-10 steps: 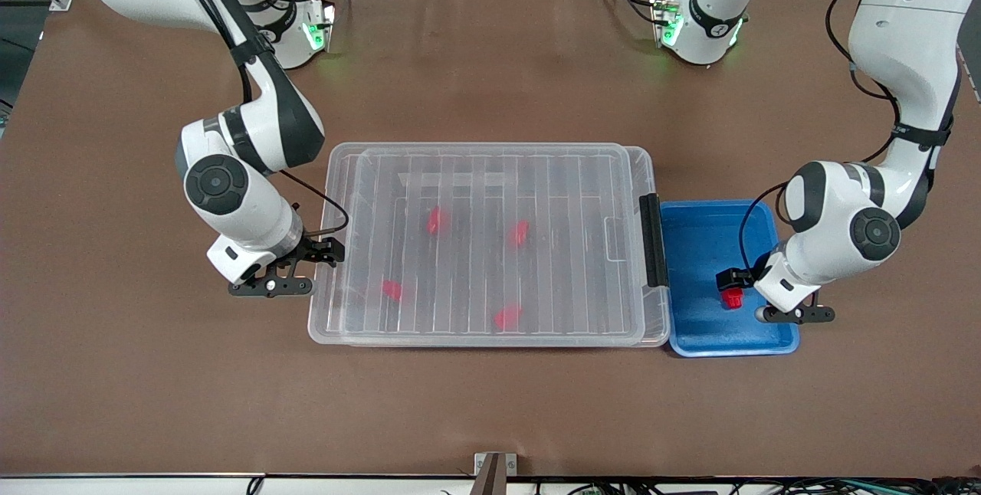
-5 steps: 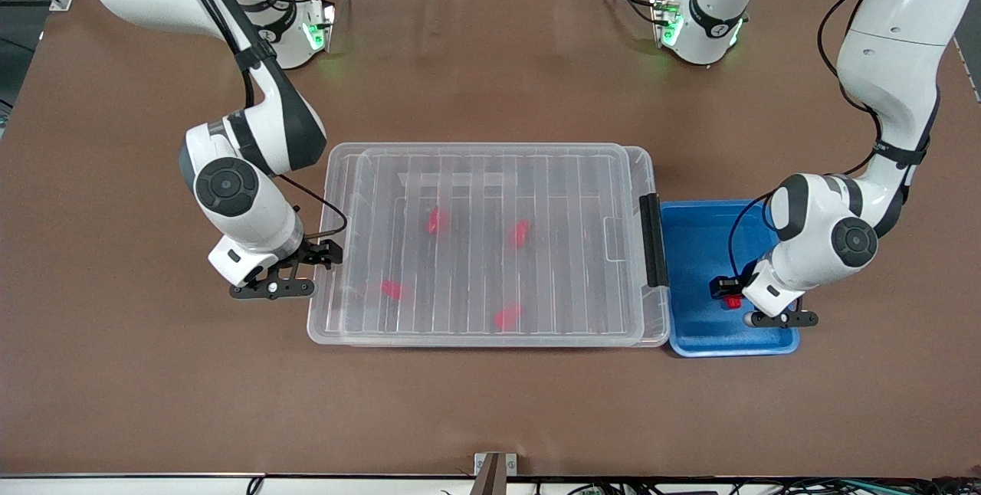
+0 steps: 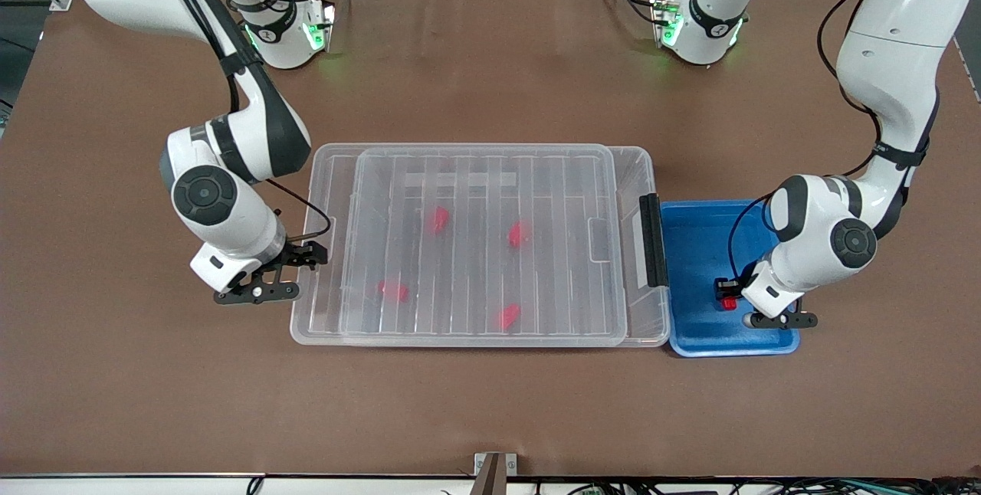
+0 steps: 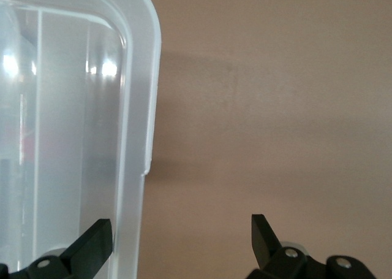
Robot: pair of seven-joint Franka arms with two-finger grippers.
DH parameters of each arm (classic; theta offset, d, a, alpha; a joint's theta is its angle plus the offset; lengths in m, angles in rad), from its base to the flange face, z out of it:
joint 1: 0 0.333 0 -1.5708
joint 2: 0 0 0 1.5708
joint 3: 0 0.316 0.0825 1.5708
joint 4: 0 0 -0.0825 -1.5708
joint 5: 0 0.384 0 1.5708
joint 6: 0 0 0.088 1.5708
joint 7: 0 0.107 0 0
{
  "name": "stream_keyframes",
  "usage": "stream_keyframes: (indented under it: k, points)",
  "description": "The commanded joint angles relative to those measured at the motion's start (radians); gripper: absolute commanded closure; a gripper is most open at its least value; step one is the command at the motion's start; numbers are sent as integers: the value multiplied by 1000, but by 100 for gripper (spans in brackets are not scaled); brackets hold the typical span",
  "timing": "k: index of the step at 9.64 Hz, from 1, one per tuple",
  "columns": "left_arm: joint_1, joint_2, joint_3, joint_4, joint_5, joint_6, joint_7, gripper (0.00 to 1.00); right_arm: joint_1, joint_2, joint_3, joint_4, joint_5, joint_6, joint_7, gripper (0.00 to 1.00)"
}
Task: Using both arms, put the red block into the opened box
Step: 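Grasp the red block with the left gripper while the right gripper pulls the box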
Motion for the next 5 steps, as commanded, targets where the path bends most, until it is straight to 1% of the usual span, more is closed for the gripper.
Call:
stream_keyframes:
  k: [1,2,3,5]
  points:
    - [-3,-45,-2,16,47,-62,-11,100,-39,-20,9,-14,-30,-29,-65,0]
    - [-12,-85,-11,51,47,-135,-17,100,-51,-26,9,-14,-30,-35,-96,0]
    - [-14,-110,-43,91,47,-199,-52,100,-61,-32,7,-15,-30,-39,-117,0]
    - [-17,-140,-138,146,47,-325,-183,100,-81,-37,4,-15,-29,-52,-167,0]
